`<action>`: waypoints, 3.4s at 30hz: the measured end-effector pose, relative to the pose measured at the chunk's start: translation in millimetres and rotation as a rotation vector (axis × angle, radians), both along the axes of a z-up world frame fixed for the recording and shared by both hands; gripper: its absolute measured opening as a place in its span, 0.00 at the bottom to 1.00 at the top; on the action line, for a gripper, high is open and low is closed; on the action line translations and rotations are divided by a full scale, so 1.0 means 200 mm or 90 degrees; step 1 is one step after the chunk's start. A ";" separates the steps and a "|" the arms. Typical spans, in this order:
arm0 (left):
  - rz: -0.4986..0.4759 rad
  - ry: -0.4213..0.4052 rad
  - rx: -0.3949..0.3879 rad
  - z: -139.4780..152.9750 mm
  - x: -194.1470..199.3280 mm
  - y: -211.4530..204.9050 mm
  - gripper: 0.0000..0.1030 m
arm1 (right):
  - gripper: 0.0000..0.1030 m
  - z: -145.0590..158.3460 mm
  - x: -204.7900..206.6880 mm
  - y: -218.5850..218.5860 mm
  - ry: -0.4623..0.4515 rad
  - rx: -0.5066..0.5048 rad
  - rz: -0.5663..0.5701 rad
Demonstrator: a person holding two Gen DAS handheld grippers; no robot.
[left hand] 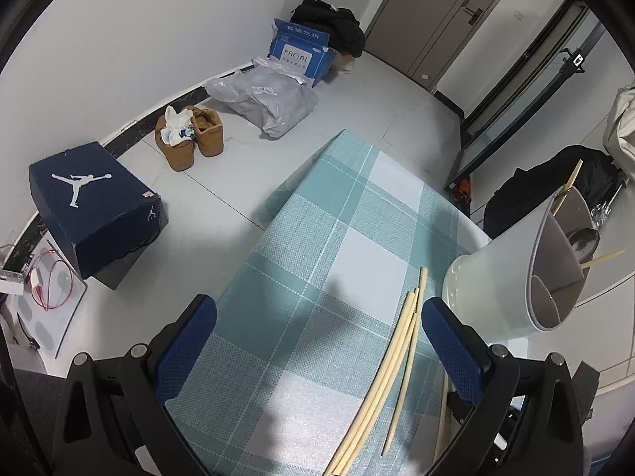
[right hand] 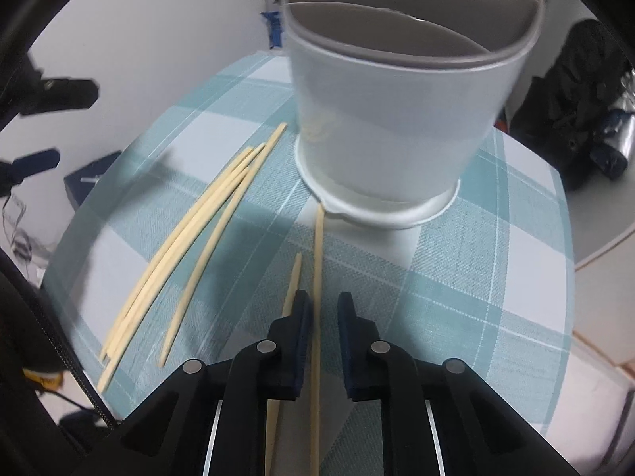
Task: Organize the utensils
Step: 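Grasp a single wooden chopstick from the table with the right tool, then grasp another chopstick with the left tool while the right tool lifts its chopstick, then carry both chopsticks up and insert them into the white holder with both tools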
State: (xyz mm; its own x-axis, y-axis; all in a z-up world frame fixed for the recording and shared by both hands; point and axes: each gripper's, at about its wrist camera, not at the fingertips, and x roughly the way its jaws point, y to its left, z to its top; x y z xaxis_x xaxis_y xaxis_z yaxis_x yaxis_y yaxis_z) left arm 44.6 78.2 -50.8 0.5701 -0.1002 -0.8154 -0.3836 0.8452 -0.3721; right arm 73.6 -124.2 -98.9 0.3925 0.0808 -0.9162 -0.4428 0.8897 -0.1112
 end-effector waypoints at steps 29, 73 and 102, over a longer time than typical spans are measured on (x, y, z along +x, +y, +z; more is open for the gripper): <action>-0.010 0.002 0.097 0.03 -0.06 -0.12 0.99 | 0.34 0.00 0.03 -0.10 0.044 -0.021 0.084; -0.205 0.159 0.191 -0.16 0.13 -0.85 0.30 | 0.05 0.35 0.08 -1.10 -0.048 0.554 -0.241; -0.192 -0.051 0.125 0.18 -0.13 -0.80 0.01 | 0.05 0.40 0.02 -1.02 -0.105 0.496 -0.190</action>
